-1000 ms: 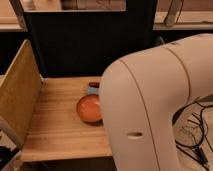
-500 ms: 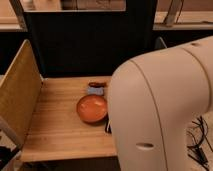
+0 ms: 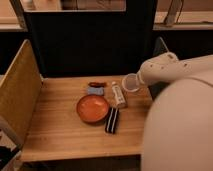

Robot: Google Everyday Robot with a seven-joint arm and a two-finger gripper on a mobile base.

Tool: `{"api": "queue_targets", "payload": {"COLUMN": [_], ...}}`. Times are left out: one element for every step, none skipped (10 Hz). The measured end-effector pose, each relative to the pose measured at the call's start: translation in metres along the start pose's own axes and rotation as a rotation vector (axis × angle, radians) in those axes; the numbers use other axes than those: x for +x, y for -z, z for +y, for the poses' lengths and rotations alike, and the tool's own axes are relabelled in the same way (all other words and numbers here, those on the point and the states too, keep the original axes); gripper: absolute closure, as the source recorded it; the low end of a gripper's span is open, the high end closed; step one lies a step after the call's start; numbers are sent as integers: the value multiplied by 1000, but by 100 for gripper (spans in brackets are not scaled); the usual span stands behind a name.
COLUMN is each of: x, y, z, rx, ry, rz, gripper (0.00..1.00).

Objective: Pick up the ceramic cup

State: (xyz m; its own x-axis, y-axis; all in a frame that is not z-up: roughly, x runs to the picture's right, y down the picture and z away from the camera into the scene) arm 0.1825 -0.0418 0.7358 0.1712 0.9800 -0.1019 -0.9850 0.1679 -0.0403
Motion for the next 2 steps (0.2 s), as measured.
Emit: {"api": "queue_targets", "payload": {"x": [-9,-12], "y": [12,19], "z": [20,39], "rx": [-35,-65], "ry": [34,76], "rz": [-34,-51], "gripper": [100,100]}}
